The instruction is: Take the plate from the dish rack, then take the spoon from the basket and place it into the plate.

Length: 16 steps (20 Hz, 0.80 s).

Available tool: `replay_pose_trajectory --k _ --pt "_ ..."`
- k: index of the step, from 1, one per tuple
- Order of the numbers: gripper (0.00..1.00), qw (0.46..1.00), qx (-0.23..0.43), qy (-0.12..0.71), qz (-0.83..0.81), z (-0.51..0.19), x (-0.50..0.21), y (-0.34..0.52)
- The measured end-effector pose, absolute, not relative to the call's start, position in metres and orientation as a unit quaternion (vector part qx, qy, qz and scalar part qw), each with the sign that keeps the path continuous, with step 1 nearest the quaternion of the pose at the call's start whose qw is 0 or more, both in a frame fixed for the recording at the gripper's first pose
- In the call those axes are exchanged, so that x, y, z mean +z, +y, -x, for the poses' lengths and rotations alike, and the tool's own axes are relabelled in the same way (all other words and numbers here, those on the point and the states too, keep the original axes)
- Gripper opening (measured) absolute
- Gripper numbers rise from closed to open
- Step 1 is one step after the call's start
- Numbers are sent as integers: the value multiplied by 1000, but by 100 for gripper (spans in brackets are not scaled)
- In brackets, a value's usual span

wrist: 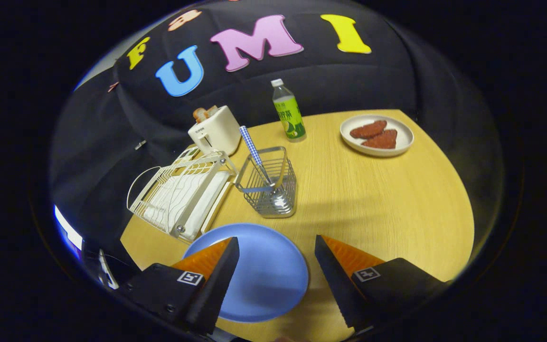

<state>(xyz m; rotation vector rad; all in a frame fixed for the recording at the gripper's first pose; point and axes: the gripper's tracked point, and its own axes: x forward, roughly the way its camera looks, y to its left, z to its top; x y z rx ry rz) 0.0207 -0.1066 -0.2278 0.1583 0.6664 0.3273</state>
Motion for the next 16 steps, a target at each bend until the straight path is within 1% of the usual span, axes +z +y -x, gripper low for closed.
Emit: replay_pose_trajectory --k 6,11,16 --pt "98 944 197 261 -42 -48 -178 -78" --pt "98 955 203 216 -13 -93 -152 -62" --pt "98 959 209 193 12 -133 -140 -45"
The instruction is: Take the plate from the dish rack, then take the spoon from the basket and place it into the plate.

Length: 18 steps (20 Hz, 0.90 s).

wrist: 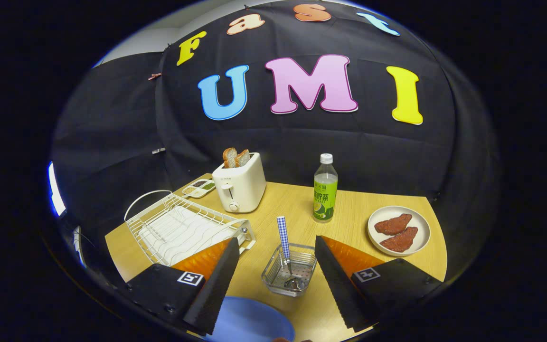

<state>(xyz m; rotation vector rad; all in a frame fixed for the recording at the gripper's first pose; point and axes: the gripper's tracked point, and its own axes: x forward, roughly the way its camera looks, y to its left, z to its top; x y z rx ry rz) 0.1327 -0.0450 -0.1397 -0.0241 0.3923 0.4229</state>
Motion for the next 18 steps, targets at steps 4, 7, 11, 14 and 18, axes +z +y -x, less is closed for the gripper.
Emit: replay_pose_trajectory --k 4,7,11,14,18 --pt "98 958 209 192 39 -165 -147 -30" --pt "98 954 204 213 47 -189 -166 -23" --pt "82 947 195 251 54 -211 -197 -16" --pt "74 943 193 263 65 -223 -210 -11" --pt "53 941 179 281 62 -234 -225 -9"
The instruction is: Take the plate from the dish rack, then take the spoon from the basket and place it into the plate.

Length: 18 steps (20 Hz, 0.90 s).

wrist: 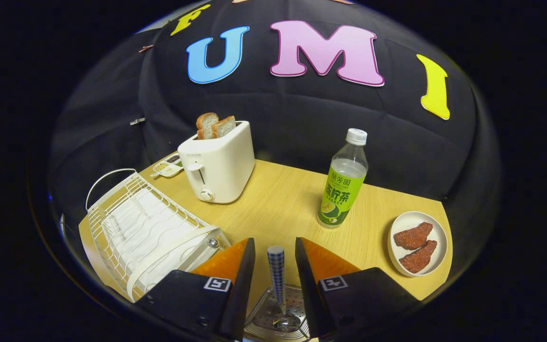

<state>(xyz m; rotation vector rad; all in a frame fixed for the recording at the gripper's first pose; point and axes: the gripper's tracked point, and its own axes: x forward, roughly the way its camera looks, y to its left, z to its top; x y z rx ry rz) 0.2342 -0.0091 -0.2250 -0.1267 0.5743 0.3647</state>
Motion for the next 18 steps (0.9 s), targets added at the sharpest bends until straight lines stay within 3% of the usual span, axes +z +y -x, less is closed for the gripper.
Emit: replay_pose_trajectory --k 1,3,4,5,10,18 --pt "49 939 177 288 66 -236 -229 -10" --pt "22 937 176 292 74 -236 -232 -9" --pt "19 935 181 294 78 -236 -233 -7" --pt "22 935 177 293 88 -235 -231 -10" --pt "14 939 167 288 91 -223 -211 -16" --pt "12 962 122 235 71 -193 -110 -31"
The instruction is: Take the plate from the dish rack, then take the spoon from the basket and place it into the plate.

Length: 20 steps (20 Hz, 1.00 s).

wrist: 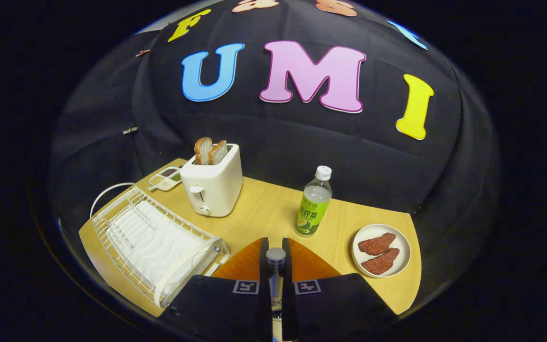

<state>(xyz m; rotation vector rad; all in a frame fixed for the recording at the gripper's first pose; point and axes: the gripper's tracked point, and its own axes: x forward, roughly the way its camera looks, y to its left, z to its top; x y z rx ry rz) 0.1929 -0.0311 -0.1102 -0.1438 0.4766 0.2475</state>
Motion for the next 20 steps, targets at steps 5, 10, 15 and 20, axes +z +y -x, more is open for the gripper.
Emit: replay_pose_trajectory --k 5,10,15,20 --pt "12 972 79 213 61 -160 -60 -32" --pt "12 966 39 251 48 -104 -96 -31" --pt "12 944 3 329 3 -45 -177 -32" --pt "12 930 -31 366 -24 -19 -217 -41"
